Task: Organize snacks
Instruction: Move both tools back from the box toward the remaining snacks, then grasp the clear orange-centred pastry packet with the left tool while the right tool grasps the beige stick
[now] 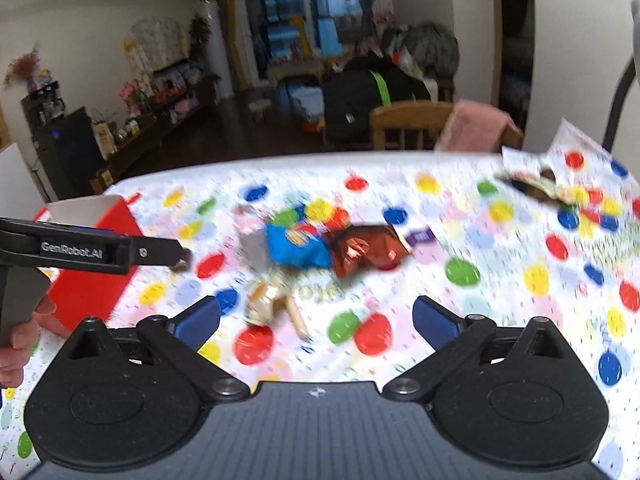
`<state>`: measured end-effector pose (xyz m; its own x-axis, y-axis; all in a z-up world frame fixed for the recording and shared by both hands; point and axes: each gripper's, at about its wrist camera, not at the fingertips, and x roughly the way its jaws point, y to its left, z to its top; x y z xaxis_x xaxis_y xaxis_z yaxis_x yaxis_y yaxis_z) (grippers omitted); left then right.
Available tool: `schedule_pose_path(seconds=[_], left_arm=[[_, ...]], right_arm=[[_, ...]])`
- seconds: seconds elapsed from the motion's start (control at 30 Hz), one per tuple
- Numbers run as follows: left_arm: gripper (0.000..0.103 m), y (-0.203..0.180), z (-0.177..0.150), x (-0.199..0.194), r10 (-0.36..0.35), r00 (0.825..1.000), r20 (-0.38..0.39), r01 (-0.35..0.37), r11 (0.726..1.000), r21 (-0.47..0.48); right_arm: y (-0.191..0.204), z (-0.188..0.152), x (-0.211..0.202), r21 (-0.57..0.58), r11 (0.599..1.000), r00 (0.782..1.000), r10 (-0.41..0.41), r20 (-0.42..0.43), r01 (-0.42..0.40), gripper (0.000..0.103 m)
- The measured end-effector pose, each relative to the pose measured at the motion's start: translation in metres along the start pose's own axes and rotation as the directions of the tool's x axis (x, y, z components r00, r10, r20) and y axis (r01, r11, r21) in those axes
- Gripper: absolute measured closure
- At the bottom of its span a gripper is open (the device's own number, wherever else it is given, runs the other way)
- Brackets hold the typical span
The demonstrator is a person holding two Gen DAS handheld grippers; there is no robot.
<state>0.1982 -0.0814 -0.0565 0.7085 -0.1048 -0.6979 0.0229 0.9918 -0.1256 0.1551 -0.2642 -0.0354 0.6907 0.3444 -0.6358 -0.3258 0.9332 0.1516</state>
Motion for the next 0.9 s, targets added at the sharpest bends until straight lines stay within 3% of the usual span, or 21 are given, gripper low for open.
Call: schedule_pose_path(seconds=[0.2,0.53,0.8,0.9], left_arm=[[0.000,-0.021,-0.003,0.031,0.009,1.000,-0.025,-0.009,1.000,0.012],[0.001,-0.036,-0.007,0.078,0.012,0.996,-0.088,-0.013,1.000,-0.005],[0.012,-0.034,-0.011,0.117,0.008,0.983,-0.181,-0.014,0.999,-0.034],[0.021,-0.035,-0.012,0.129,-0.002,0.978,-0.210,-0.007,0.999,-0.043]], right_arm=[[-0.020,-0.006,0.024,-0.025,0.999,0.999,-0.028,-0.037,0.027,0.000],[-0.021,-0.015,0.079,-0.112,0.993,0.993,0.021,-0.119,-0.035,0.000],[-0.003,-0.016,0.112,-0.159,0.981,0.983,0.083,-0.163,-0.110,0.003],[0.002,-0.016,0.124,-0.173,0.977,0.980,0.095,-0.177,-0.125,0.010]])
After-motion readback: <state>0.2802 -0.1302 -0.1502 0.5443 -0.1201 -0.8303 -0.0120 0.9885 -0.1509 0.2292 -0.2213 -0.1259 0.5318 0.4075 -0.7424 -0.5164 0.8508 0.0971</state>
